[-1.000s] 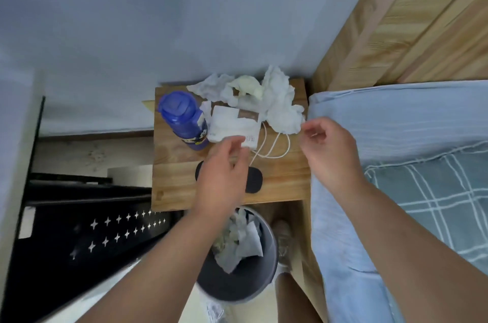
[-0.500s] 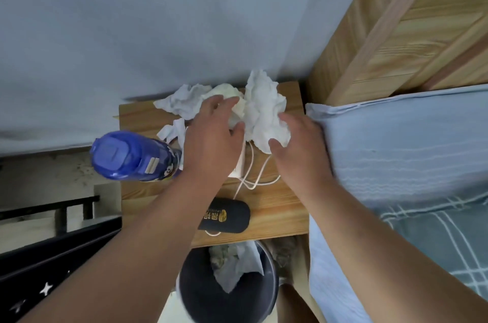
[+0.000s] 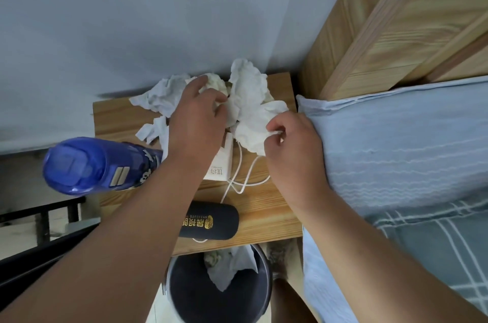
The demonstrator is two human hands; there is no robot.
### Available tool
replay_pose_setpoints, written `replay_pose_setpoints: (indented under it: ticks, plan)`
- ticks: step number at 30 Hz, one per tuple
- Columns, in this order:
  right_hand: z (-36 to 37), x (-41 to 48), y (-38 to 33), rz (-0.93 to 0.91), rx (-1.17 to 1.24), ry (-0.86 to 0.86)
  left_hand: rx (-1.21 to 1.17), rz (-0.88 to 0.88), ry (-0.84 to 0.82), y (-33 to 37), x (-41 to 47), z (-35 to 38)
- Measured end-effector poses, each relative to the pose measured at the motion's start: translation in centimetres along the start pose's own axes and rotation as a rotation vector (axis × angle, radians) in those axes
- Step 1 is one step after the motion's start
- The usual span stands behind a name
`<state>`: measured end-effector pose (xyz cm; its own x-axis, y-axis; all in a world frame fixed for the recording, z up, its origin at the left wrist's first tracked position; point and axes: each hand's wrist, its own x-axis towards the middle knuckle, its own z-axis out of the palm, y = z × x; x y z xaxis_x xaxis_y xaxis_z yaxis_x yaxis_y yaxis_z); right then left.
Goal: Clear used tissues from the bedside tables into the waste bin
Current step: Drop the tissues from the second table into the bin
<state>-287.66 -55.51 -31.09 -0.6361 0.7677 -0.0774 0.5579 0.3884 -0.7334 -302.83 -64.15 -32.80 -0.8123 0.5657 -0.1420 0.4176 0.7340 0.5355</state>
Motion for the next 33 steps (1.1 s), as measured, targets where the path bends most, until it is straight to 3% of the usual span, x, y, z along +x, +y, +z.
replay_pose_setpoints:
  ticks: [5,10,13,18,21,27,33]
  plan:
    - [-2.3,-1.5,-2.3,-0.088,0.081,0.144,-0.175,0.087,0.126,1.2,-1.7,-2.9]
    - [-5.2,-5.0,-4.5,0.05,0.238,0.223,-0.564,0.043,0.204,3.0,-8.9,-6.1]
    - [-5.7,-9.3,-4.7,0.099,0.308,0.176,-0.759,-0.034,0.19,2.4,-15.3,-7.5]
    - [-3.7,-18.6,-3.4,0.257,0.351,0.03,-0.802,-0.118,0.238,-1.1,-26.5,-6.2]
    - [-0.9,-23.5,-0.5,0.371,0.216,-0.11,-0.7,-0.219,0.157,-4.8,-32.2,-3.3]
    - [5.5,-29.8,5.6,0.468,0.058,-0.346,-0.466,-0.49,-0.195,-12.0,-37.5,1.7]
    - [8.5,-32.2,9.0,0.51,0.005,-0.48,-0.451,-0.593,-0.327,-15.8,-38.0,4.8]
